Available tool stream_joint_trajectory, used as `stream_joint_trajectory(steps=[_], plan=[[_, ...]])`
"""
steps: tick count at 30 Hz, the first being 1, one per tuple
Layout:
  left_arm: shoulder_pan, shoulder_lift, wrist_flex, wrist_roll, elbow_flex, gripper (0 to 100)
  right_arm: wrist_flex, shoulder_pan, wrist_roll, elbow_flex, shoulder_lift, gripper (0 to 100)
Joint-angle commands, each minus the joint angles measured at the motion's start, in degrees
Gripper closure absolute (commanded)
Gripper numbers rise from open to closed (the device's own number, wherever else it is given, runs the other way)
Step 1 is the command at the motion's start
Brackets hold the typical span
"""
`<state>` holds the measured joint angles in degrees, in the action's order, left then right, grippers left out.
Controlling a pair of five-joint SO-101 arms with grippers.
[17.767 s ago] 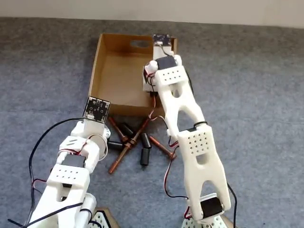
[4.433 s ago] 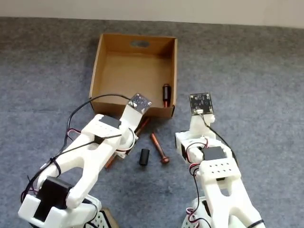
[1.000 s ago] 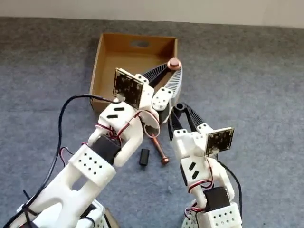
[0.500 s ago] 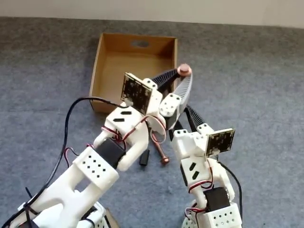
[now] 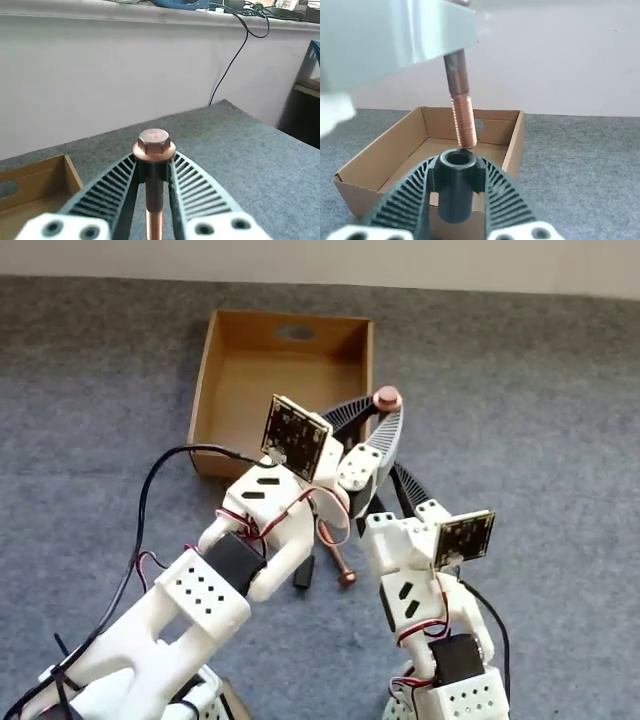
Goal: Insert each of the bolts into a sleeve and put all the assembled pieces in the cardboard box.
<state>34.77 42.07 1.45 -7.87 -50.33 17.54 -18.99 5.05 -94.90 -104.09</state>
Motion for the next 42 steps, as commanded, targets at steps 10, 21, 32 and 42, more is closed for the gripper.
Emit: stream_joint_trajectory(steps=[10, 21, 32, 42], plan=[[0.5, 0.6, -0.1, -0.3, 0.8, 99, 0.3, 0.0, 0.4, 0.3, -0.8, 99.2], [5.5, 0.7, -0.4, 15.3, 0.9, 99, 0.3, 0.0, 0.4, -0.6, -0.8, 99.2], [6.3, 0.2, -0.2, 13.5, 0.8, 99, 0.3, 0.0, 0.4, -1.4, -0.9, 99.2], [1.5, 0.0, 7.2, 4.4, 3.6, 99, 0.3, 0.0, 0.4, -1.4, -0.9, 99.2]])
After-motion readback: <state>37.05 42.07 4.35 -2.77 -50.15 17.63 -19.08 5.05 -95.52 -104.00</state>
